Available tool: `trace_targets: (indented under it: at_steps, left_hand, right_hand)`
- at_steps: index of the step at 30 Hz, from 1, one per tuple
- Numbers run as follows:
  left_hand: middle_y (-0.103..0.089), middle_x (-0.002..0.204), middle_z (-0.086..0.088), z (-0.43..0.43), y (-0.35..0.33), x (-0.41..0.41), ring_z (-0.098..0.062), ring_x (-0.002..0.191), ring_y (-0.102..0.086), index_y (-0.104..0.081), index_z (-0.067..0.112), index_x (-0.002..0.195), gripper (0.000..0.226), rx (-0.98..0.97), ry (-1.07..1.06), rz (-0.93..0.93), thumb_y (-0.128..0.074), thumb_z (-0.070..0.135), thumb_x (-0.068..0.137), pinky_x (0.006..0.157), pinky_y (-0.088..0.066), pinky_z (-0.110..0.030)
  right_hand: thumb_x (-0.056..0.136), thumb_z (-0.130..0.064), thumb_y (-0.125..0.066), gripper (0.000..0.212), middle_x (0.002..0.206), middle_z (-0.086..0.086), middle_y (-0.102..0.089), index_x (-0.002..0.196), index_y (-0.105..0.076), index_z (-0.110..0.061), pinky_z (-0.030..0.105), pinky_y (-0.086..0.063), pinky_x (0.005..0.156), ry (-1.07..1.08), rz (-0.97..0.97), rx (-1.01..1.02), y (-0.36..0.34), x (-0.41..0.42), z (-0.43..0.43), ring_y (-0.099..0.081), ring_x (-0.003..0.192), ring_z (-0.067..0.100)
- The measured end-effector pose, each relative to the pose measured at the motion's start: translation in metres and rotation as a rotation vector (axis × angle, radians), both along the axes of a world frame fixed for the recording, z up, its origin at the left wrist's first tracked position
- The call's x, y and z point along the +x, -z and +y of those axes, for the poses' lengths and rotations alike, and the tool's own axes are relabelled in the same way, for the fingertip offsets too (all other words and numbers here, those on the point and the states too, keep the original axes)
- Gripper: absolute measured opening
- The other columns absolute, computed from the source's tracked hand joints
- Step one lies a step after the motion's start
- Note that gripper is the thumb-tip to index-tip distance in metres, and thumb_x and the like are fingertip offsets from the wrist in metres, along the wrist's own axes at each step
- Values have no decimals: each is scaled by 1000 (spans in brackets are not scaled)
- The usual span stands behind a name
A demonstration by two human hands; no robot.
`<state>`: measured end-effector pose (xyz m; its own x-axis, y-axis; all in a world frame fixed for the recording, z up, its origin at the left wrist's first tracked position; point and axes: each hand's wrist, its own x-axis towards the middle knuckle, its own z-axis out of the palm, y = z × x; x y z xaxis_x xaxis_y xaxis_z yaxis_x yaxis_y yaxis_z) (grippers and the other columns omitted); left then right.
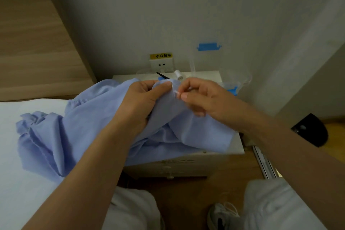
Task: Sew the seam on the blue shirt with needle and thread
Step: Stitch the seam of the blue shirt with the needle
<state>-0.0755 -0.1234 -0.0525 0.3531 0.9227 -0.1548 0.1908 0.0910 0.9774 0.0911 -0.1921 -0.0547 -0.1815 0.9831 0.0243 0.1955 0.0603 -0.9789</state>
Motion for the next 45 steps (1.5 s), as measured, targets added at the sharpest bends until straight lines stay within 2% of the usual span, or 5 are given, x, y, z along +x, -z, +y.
trace_targets:
  at_steps: [10,16,20,29,45]
  left_hand:
    - [-71,72,-7,3,4,1,-14,70,-65,-71,11,90,21,7,88,-8,-59,28,93,65,-51,-26]
    - [-66,58,3,3,2,-1,-5,56,-58,-69,14,80,23,10,73,11,-57,29,93,55,-45,-19]
    - [-70,73,-11,3,1,-2,-17,72,-63,-72,10,90,24,10,85,1,-58,29,93,68,-48,-31]
    - [-62,51,10,1,-5,-7,0,50,-56,-69,16,80,20,142,153,67,-56,20,95,50,-42,-11]
    - [-74,78,-1,5,-1,-9,-11,76,-68,-75,19,85,17,187,163,93,-60,22,92,72,-55,-22]
  right_hand:
    - [82,-24,-76,16,46,-10,-35,76,-63,-17,12,-31,54,492,-301,310,20,-17,9,-38,43,7]
    - [87,-12,-70,6,44,-11,-31,82,-68,-9,10,-32,52,209,-263,304,9,-13,0,-32,41,7]
    - [90,-4,-62,9,52,-6,-34,98,-61,-8,12,-34,53,268,-184,259,5,-4,1,-32,48,5]
    - [97,-9,-56,11,78,3,-74,103,-60,-1,20,-47,58,257,-72,218,1,12,4,-62,55,15]
    - [92,-10,-61,18,42,-5,-51,103,-74,-16,13,-36,48,167,-175,186,-1,16,1,-39,41,5]
